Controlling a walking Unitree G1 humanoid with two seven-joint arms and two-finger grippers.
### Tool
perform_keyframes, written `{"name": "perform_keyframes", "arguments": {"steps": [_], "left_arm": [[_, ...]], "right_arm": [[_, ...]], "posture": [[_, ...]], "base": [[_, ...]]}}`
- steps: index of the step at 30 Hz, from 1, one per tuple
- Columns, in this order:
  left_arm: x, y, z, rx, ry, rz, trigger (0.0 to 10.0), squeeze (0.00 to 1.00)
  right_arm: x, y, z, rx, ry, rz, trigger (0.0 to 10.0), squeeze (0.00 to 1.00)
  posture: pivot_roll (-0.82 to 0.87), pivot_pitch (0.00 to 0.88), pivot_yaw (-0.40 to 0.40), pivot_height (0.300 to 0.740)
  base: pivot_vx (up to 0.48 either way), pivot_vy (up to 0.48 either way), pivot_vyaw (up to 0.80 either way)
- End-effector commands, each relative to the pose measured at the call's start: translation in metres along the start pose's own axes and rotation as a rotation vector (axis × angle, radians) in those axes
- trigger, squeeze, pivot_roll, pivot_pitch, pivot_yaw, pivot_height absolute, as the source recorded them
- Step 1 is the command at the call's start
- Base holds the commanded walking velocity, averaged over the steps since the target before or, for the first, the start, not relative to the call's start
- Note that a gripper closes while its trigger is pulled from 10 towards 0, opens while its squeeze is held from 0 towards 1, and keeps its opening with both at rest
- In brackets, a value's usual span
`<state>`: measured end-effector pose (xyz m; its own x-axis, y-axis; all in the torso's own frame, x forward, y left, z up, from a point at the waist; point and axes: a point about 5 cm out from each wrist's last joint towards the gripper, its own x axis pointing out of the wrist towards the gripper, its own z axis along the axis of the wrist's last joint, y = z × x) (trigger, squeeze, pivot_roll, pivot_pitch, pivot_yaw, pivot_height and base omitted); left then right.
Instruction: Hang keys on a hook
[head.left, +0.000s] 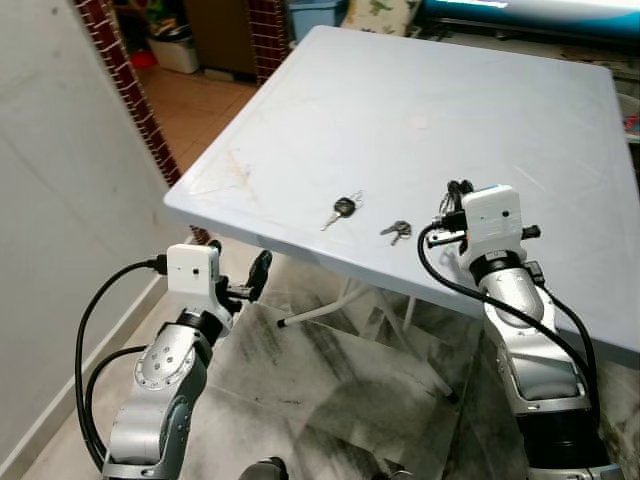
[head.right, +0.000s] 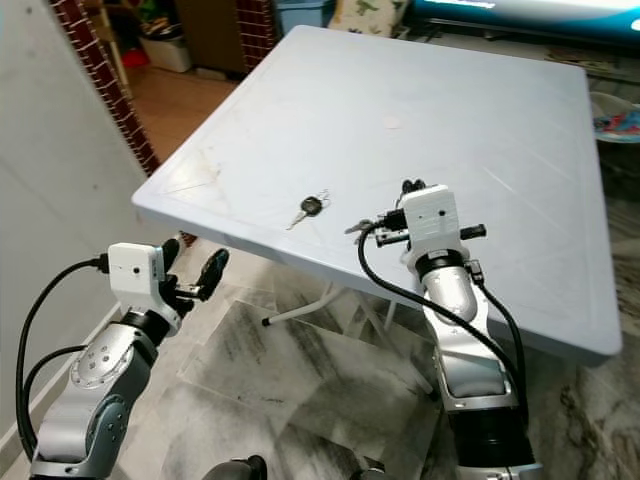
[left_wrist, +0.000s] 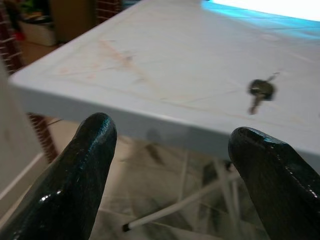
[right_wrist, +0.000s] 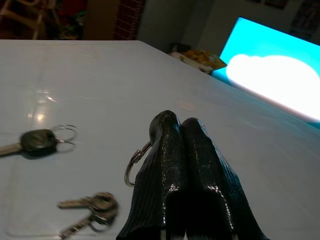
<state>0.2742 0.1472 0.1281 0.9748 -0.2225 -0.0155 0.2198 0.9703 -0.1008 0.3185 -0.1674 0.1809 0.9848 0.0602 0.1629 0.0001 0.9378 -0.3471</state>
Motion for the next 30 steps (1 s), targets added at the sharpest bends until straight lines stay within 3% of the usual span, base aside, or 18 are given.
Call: {"name": "perform_keyframes", "arguments": {"steps": [1, 18, 30], "left_arm": [[0.0, 0.004, 0.0, 0.016, -0.004, 0.027, 10.0, 0.0], [0.004, 0.018, 0.0, 0.086, -0.043, 0.166, 10.0, 0.0], [0.008, 0.024, -0.002, 0.089, -0.069, 0.227, 10.0, 0.0]], "right_arm": [[-0.001, 0.001, 0.007, 0.0, -0.024, 0.011, 10.0, 0.0], [0.001, 0.013, 0.01, 0.028, -0.034, 0.061, 10.0, 0.0], [0.005, 0.025, 0.017, 0.059, -0.07, 0.113, 10.0, 0.0]], "posture": [[-0.05, 0.124, 0.039, 0.74], [-0.05, 0.098, 0.037, 0.74], [-0.04, 0.071, 0.029, 0.74]], "base": [[0.0, 0.0, 0.8], [0.0, 0.0, 0.8], [0.0, 0.0, 0.8]]}}
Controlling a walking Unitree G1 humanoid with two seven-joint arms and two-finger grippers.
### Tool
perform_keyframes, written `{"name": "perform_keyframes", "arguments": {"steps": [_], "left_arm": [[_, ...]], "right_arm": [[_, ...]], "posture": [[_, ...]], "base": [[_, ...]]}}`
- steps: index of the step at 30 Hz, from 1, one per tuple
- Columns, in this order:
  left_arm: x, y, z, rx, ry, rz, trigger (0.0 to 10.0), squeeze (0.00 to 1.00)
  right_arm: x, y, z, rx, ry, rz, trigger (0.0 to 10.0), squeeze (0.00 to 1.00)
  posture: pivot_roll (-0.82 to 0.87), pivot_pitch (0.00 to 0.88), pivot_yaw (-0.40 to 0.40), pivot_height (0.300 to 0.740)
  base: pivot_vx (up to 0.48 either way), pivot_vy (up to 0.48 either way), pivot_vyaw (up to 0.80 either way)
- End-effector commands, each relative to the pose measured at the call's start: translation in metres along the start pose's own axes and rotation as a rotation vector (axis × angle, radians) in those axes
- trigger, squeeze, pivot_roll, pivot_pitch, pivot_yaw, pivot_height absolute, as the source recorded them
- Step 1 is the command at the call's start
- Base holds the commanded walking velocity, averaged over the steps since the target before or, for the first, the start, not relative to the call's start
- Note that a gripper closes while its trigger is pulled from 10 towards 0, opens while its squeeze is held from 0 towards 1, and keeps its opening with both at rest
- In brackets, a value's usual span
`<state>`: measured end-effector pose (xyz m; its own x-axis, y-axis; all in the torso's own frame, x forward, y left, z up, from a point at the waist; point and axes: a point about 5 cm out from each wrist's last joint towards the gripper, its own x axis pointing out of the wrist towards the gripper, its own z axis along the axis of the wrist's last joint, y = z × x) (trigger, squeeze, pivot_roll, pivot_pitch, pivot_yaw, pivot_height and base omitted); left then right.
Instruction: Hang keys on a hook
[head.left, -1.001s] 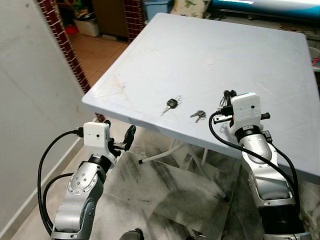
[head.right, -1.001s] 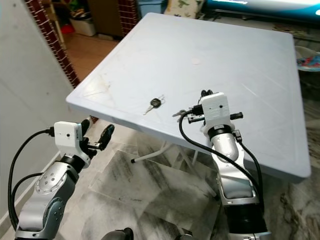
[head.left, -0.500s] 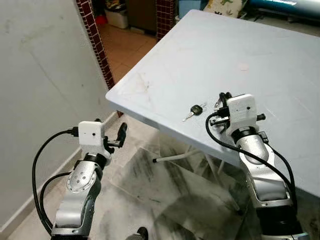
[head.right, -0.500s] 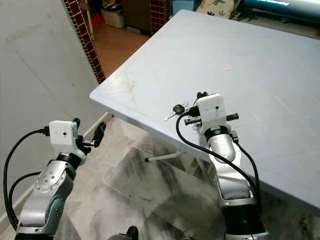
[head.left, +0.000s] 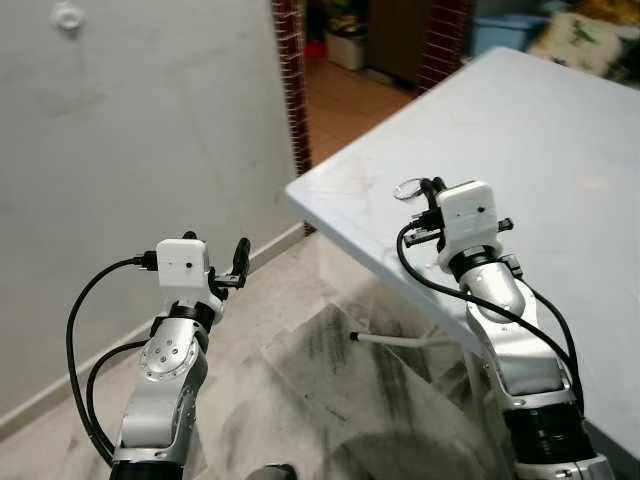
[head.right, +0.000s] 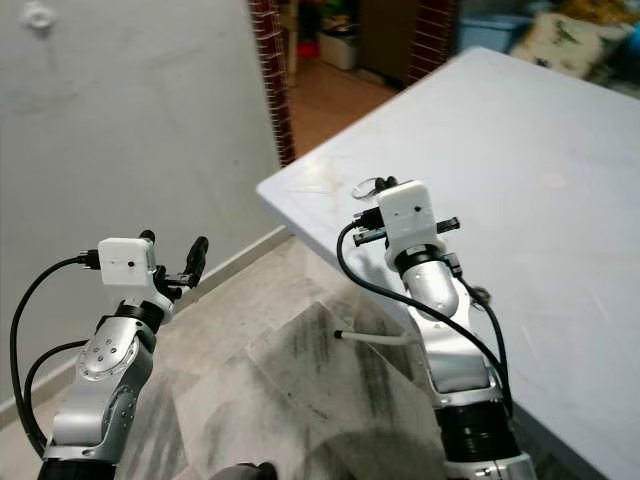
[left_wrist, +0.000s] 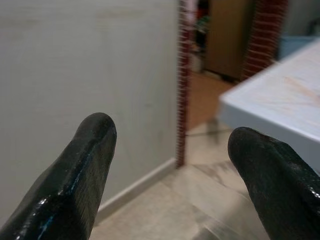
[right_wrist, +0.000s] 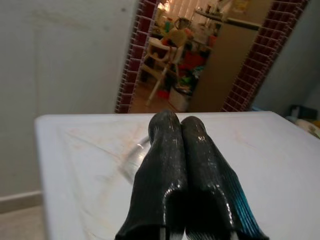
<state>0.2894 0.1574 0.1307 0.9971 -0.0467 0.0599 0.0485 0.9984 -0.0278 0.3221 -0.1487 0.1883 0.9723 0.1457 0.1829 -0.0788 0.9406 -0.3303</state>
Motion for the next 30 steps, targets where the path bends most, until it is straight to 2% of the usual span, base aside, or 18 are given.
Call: {"name": "perform_keyframes", "arguments": {"steps": [1, 12, 20, 30], "left_arm": [[-0.003, 0.011, -0.007, 0.017, 0.018, 0.057, 10.0, 0.0], [0.0, 0.012, -0.014, 0.018, 0.006, 0.068, 10.0, 0.0], [0.006, 0.013, -0.012, 0.02, -0.007, 0.07, 10.0, 0.0], [0.002, 0.009, -0.016, 0.03, 0.013, 0.038, 10.0, 0.0]], "right_arm": [[0.0, 0.012, 0.004, 0.029, -0.021, 0.042, 10.0, 0.0], [0.003, 0.025, 0.003, 0.056, -0.027, 0.091, 10.0, 0.0], [0.008, 0.031, 0.005, 0.069, -0.042, 0.087, 10.0, 0.0], [0.004, 0.032, 0.002, 0.064, -0.039, 0.087, 10.0, 0.0]], "posture": [[-0.04, 0.065, 0.027, 0.74], [-0.03, 0.0, 0.003, 0.74], [-0.01, 0.0, 0.018, 0.74], [-0.01, 0.029, 0.031, 0.74]], "base": [[0.0, 0.0, 0.8], [0.0, 0.0, 0.06], [0.0, 0.0, 0.0], [0.0, 0.0, 0.73]]}}
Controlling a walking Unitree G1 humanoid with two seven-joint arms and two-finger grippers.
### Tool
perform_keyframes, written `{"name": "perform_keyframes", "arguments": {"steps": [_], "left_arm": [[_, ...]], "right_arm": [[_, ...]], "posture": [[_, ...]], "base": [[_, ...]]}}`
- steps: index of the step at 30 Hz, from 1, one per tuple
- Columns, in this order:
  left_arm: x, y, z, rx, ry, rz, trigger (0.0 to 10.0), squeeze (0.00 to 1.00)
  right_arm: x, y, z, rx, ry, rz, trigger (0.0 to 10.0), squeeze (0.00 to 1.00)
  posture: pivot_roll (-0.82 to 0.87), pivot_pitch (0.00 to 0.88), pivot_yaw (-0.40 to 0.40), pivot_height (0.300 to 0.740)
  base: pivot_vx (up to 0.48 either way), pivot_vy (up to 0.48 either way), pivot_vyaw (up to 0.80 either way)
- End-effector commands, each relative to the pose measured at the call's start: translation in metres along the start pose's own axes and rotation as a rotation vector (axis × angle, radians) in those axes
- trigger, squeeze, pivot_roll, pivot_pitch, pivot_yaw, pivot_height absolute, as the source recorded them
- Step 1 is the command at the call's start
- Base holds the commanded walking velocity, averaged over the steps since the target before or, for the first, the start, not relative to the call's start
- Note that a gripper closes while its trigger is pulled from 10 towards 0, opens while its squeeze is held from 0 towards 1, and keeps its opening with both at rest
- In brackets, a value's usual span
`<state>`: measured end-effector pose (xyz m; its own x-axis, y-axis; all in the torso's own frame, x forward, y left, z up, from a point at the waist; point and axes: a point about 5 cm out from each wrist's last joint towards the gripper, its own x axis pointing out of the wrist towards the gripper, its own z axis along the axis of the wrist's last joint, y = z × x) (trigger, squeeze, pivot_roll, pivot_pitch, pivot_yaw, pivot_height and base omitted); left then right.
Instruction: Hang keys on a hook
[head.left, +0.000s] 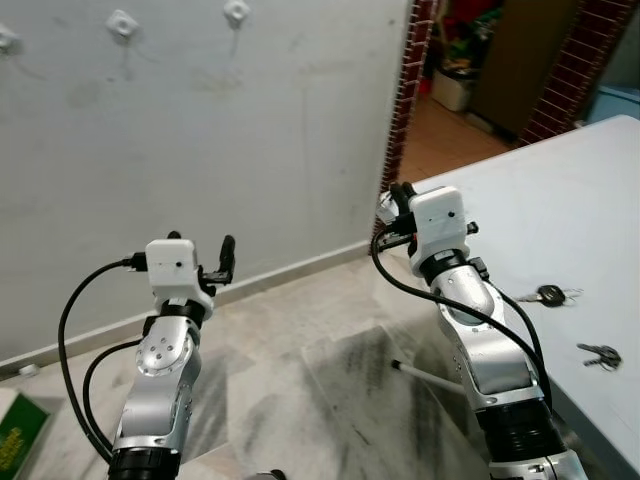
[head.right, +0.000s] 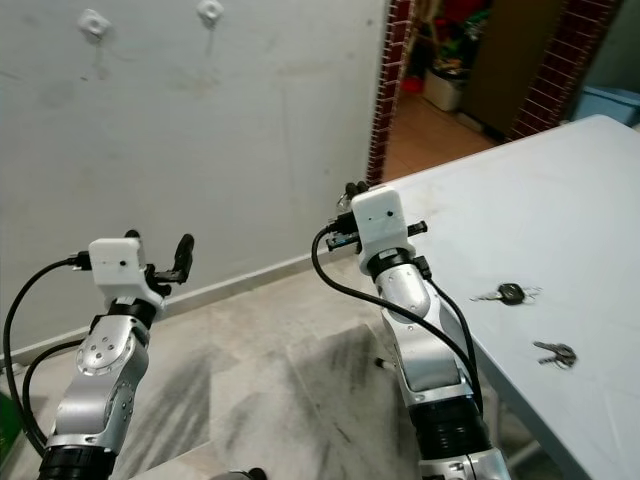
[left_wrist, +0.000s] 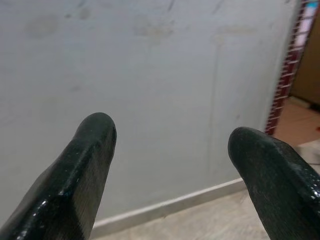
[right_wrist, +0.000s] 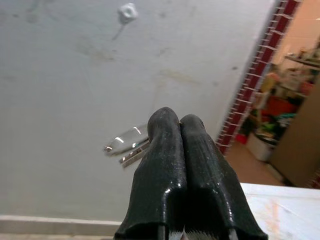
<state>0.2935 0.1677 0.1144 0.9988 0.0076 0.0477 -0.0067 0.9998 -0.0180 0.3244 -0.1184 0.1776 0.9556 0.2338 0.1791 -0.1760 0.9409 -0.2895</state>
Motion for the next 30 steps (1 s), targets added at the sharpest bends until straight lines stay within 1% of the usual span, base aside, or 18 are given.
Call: {"name": "perform_keyframes", "arguments": {"steps": [1, 13, 26, 30], "left_arm": [[-0.0008, -0.0029, 0.0012, 0.017, 0.001, -0.022, 10.0, 0.0], [-0.0005, -0.0064, 0.0024, 0.011, 0.01, -0.051, 10.0, 0.0], [-0.0047, -0.0082, -0.0002, 0.008, 0.025, -0.062, 10.0, 0.0], [-0.0046, -0.0111, -0.001, -0.014, 0.032, -0.086, 10.0, 0.0]], "right_arm": [[0.0003, 0.0003, 0.0037, 0.003, -0.014, 0.001, 10.0, 0.0], [0.0004, -0.0006, 0.0065, 0.003, -0.021, 0.001, 10.0, 0.0], [-0.0019, -0.0035, 0.0057, 0.0, -0.016, 0.002, 10.0, 0.0], [-0.0024, -0.0044, 0.0059, 0.001, -0.013, 0.004, 10.0, 0.0]], "posture": [[-0.01, 0.049, 0.031, 0.74], [-0.02, 0.071, 0.03, 0.74], [-0.03, 0.084, 0.023, 0.74], [-0.04, 0.087, 0.021, 0.74]], "base": [[0.0, 0.0, 0.8], [0.0, 0.0, 0.8], [0.0, 0.0, 0.8], [0.0, 0.0, 0.43]]}}
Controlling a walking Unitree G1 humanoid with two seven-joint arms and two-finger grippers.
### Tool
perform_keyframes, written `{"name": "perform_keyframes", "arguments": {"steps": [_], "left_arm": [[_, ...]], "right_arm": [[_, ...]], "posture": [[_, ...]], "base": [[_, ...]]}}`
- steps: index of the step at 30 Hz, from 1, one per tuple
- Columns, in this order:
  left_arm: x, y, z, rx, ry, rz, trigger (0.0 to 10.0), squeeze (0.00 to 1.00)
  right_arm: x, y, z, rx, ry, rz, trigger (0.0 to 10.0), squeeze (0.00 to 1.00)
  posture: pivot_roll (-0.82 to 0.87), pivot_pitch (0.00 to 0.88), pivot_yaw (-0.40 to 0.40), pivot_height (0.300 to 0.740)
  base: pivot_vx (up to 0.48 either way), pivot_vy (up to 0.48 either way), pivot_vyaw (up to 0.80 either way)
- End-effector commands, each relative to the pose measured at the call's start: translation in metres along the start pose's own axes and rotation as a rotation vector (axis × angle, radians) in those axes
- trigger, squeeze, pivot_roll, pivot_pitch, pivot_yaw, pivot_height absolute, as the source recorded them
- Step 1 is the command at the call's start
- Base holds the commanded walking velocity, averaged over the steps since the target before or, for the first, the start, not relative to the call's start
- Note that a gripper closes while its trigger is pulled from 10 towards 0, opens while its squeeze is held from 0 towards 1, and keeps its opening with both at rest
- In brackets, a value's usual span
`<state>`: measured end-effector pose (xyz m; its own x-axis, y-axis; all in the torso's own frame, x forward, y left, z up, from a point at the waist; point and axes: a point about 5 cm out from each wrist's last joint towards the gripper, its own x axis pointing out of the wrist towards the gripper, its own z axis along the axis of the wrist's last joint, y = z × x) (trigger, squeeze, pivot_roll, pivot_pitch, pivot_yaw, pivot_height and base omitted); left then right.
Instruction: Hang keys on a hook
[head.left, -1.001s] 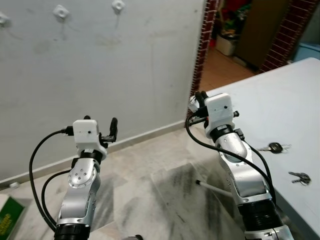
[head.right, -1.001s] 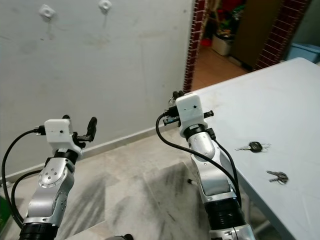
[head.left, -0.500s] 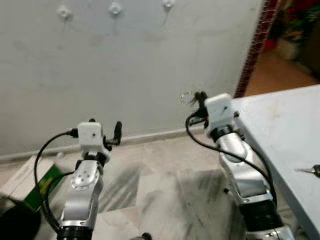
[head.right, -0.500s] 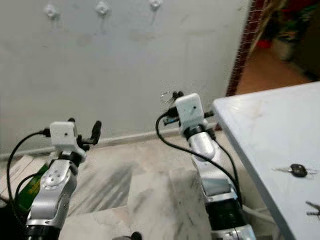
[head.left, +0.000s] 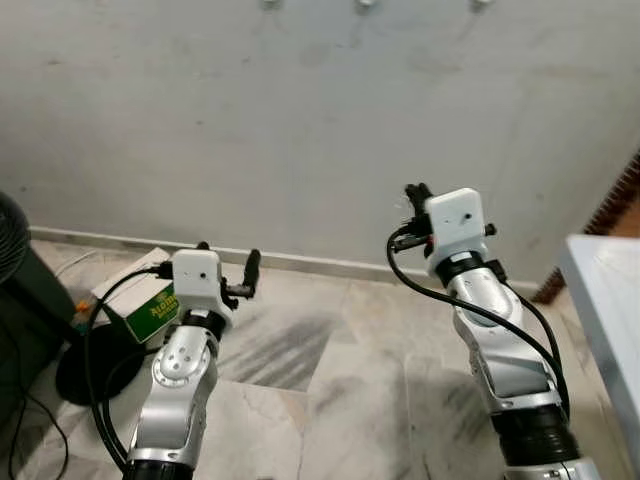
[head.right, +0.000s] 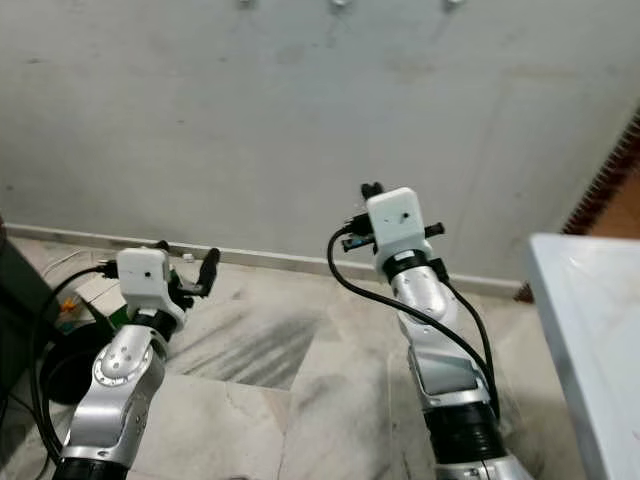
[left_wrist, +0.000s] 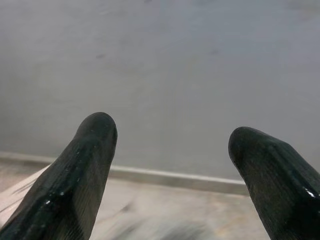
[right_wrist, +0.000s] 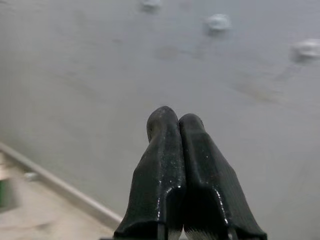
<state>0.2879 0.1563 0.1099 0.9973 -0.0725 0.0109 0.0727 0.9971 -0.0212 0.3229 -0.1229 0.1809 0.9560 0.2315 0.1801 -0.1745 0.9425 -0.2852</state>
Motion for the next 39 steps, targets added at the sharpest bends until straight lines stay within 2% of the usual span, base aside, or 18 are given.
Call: {"name": "perform_keyframes", "arguments": {"steps": [1, 11, 39], "left_arm": [[0.0014, -0.0003, 0.0034, -0.01, -0.005, -0.012, 10.0, 0.0], [0.002, -0.003, 0.0026, -0.022, 0.001, -0.028, 10.0, 0.0], [0.0045, -0.0081, 0.0024, -0.055, 0.011, -0.074, 10.0, 0.0]], "right_arm": [[-0.0006, -0.0002, 0.0034, -0.004, -0.01, 0.004, 10.0, 0.0], [-0.0009, -0.0027, 0.0014, 0.021, 0.007, -0.008, 10.0, 0.0], [0.0016, -0.0013, 0.0006, 0.023, 0.015, -0.008, 10.0, 0.0]], "posture": [[-0.04, 0.087, 0.021, 0.74], [-0.04, 0.086, 0.02, 0.74], [-0.04, 0.084, 0.02, 0.74]], "base": [[0.0, 0.0, 0.0], [0.0, 0.0, -0.06], [0.0, 0.0, -0.8]]}}
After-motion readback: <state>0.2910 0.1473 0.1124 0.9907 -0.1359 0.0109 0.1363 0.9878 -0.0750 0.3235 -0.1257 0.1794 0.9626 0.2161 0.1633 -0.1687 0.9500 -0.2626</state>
